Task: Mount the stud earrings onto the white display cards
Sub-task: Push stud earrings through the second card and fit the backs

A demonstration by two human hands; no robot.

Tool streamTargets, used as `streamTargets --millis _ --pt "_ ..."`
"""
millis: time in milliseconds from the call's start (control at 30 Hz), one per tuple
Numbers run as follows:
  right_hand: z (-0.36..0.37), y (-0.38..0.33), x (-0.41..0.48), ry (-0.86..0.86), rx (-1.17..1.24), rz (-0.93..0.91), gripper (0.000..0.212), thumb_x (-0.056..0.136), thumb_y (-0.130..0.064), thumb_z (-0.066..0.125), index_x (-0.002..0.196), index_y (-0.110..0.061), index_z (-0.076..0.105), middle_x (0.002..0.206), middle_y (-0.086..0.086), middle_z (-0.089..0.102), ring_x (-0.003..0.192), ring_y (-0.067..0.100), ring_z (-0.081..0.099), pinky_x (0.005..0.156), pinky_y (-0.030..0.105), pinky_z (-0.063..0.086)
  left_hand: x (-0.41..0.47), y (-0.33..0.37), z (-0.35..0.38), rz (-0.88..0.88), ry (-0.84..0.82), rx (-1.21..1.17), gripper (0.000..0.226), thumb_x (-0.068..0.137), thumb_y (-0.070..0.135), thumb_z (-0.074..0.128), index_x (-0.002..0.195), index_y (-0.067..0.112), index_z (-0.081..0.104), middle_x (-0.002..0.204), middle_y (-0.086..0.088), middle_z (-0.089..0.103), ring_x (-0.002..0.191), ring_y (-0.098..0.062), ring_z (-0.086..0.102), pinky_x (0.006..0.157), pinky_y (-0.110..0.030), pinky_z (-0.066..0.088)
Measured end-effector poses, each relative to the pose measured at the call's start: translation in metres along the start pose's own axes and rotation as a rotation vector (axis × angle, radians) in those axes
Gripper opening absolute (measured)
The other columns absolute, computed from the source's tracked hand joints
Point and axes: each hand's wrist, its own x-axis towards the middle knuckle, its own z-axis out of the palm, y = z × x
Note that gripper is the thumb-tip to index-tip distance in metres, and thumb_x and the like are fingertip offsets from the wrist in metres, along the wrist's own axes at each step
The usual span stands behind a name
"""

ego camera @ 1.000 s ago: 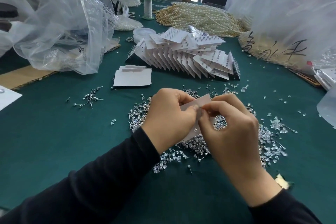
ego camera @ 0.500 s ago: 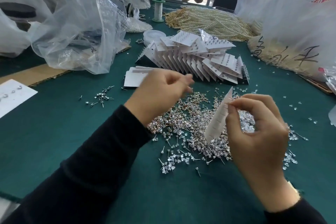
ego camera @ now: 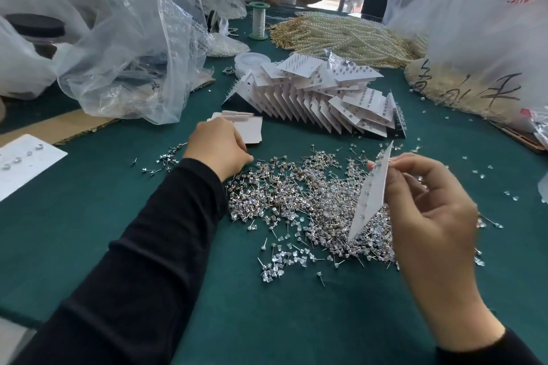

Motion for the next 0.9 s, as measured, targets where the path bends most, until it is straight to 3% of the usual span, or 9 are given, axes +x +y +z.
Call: streamTargets --millis 100,300,467,600,900 --pt "-0.003 -0.001 -0.001 -0.004 0.059 0.072 0.021 0.087 -0.003 0.057 0.08 -0.022 0.06 0.068 -0.004 0.064 0.054 0.003 0.054 0.044 0.011 0.039 -0.001 0.002 0.0 -0.008 -0.017 -0.008 0.006 0.071 0.024 0.076 0.07 0.02 0.072 0.086 -0.004 0.069 0.095 -0.02 0.057 0.085 -0.026 0.042" --pt "-0.003 0.002 0.001 -0.016 0.141 0.17 0.021 0.086 -0.004 0.06 0.076 -0.022 0.064 0.078 0.005 0.071 0.073 0.015 0.069 0.062 0.019 0.052 -0.002 0.003 0.0 0.001 -0.06 0.005 0.015 0.077 0.013 0.067 0.064 0.021 0.066 0.073 0.001 0.059 0.084 -0.016 0.051 0.076 -0.024 0.04" --pt "-0.005 0.004 0.002 -0.015 0.163 0.219 0.02 0.086 -0.007 0.061 0.075 -0.023 0.066 0.077 0.009 0.07 0.072 0.02 0.067 0.063 0.025 0.053 -0.002 -0.002 -0.009 0.011 -0.122 -0.003 0.024 0.074 0.033 0.072 0.057 0.018 0.064 0.058 0.008 0.053 0.066 -0.012 0.048 0.065 -0.022 0.035" --pt "-0.004 0.005 0.001 -0.024 0.172 0.231 0.023 0.087 -0.008 0.06 0.074 -0.025 0.067 0.071 -0.001 0.068 0.07 0.017 0.067 0.063 0.024 0.053 -0.007 -0.001 -0.015 0.064 -0.176 -0.071 0.025 0.063 0.036 0.08 0.054 0.022 0.062 0.057 0.008 0.056 0.059 -0.002 0.048 0.05 -0.018 0.033" --pt "-0.005 0.008 0.001 -0.061 0.202 0.249 0.016 0.084 -0.014 0.063 0.076 -0.026 0.068 0.072 -0.003 0.067 0.078 0.025 0.067 0.066 0.029 0.055 -0.01 0.005 -0.01 0.074 -0.166 -0.002 0.022 0.072 0.018 0.073 0.055 0.023 0.061 0.061 0.012 0.054 0.062 0.001 0.046 0.051 -0.013 0.032"
